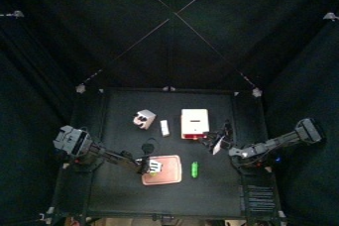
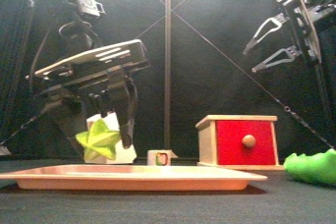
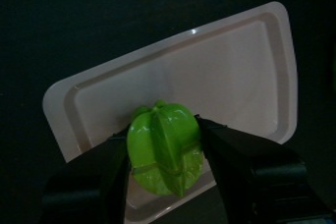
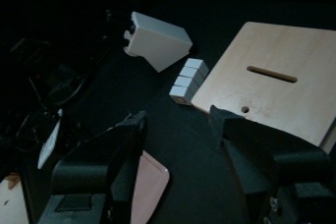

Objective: Put starfruit left of plate

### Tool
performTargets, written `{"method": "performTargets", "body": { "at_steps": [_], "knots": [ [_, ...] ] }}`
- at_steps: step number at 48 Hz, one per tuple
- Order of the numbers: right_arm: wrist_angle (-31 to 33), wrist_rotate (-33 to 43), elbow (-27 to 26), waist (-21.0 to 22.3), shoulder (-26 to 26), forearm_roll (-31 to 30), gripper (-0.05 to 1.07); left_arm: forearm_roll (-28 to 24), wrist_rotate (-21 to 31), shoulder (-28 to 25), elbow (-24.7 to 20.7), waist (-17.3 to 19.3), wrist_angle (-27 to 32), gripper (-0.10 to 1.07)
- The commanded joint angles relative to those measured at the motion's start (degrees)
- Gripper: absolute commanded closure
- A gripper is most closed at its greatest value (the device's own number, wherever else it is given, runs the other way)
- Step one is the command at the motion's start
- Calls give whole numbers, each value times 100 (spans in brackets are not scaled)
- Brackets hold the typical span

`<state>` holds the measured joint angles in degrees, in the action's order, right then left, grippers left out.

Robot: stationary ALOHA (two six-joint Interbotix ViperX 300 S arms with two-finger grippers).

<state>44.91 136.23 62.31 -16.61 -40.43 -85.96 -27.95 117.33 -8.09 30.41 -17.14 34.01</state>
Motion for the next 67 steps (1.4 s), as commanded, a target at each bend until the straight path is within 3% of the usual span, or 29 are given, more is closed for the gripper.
{"method": "performTargets", "body": {
  "at_steps": [1,12,32,44,55,67],
  "knots": [
    [0,18,-70,0,0,0,15,-9,62,114,-44,9,-79,26],
    [9,9,-70,9,0,18,15,35,70,536,334,-149,-35,26],
    [9,0,-88,18,0,18,15,914,123,1450,1608,-659,62,26],
    [9,-9,-79,114,0,18,15,976,114,1485,1767,-694,290,26],
    [9,-9,-70,114,0,18,15,729,123,1477,1767,-694,378,25],
    [9,-9,-70,114,0,18,15,659,105,1494,1767,-694,519,14]
  ]
}}
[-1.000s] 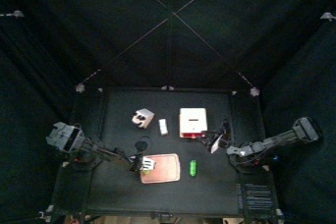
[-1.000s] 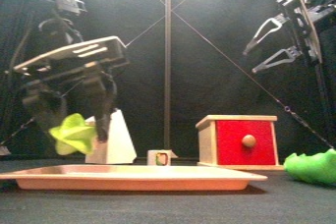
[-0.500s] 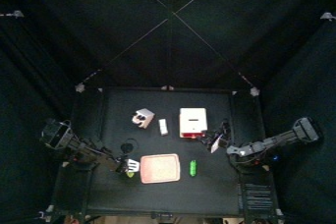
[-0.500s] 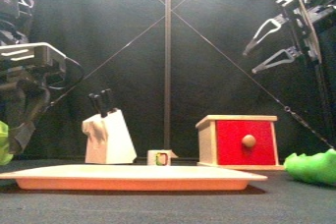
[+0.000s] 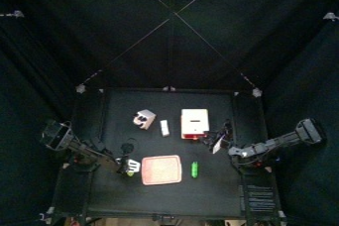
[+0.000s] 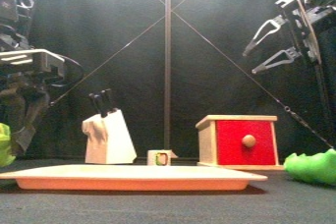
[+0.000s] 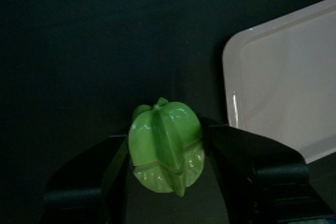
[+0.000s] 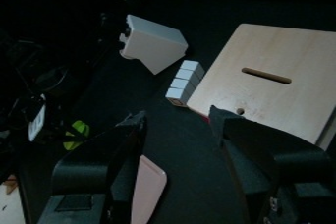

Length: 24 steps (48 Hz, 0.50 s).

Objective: Put starfruit left of plate

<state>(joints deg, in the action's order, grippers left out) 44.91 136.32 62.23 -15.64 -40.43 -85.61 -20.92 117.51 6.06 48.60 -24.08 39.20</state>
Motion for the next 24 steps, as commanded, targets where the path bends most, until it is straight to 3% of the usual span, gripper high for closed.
{"method": "performTargets", "body": {
  "at_steps": [1,12,24],
  "knots": [
    [9,-18,-62,18,0,-18,15,-53,88,88,-44,0,0,12],
    [9,-18,-62,18,0,-18,15,-70,79,88,-62,0,0,-1],
    [9,-18,-62,18,0,-18,15,-70,88,158,-79,0,176,-2]
  ]
}}
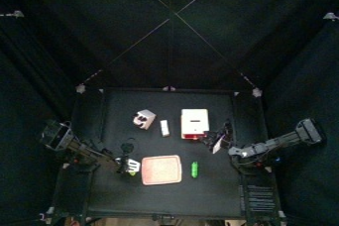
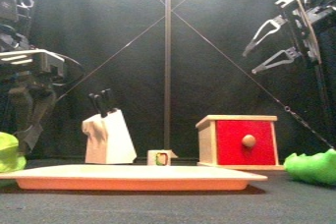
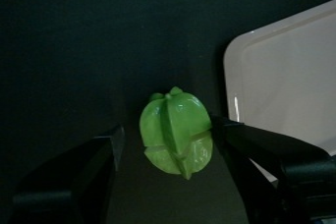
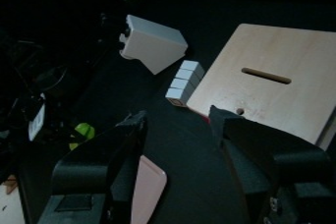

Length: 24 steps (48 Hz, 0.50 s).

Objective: Put starfruit left of plate

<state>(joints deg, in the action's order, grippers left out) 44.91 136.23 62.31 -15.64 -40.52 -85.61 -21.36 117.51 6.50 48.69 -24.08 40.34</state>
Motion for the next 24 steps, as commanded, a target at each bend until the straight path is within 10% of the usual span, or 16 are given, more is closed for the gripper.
{"method": "performTargets", "body": {
  "at_steps": [1,24],
  "knots": [
    [9,-9,-70,18,9,-18,15,-35,88,132,-97,0,88,-2],
    [9,-9,-70,18,9,-18,15,-290,88,360,-70,0,176,-2]
  ]
}}
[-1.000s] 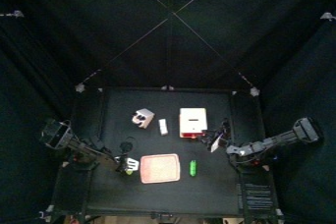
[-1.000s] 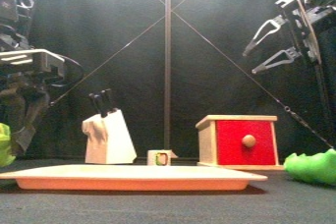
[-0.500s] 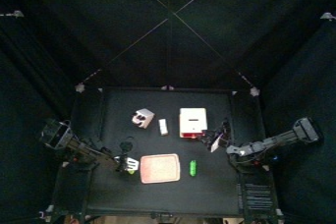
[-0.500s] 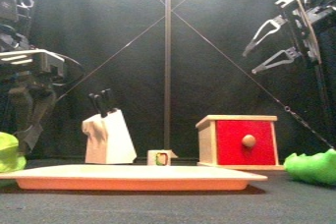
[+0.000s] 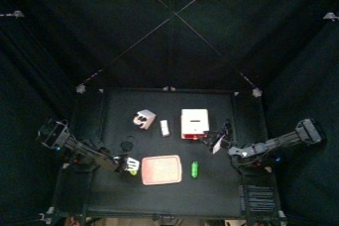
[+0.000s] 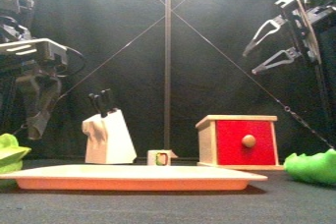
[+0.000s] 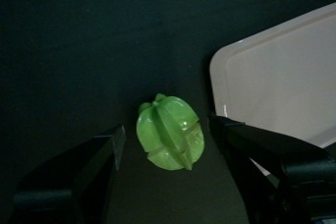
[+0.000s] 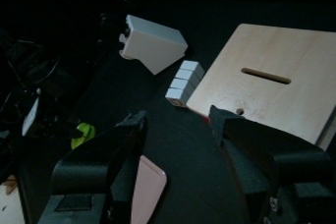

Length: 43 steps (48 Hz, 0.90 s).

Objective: Put starfruit left of plate

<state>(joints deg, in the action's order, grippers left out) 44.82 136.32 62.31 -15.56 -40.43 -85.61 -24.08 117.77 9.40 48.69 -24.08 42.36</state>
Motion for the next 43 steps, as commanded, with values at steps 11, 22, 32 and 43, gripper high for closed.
{"method": "performTargets", "body": {
  "at_steps": [11,22,32,43],
  "knots": [
    [18,-18,-79,9,0,-18,15,-26,53,79,-70,0,-26,-2],
    [18,-18,-79,18,0,-18,15,-26,44,88,-62,0,-26,-2],
    [18,-18,-70,9,0,-18,15,-26,53,229,-26,0,53,-2],
    [18,-18,-70,9,0,-18,15,-44,44,378,0,0,185,-2]
  ]
}}
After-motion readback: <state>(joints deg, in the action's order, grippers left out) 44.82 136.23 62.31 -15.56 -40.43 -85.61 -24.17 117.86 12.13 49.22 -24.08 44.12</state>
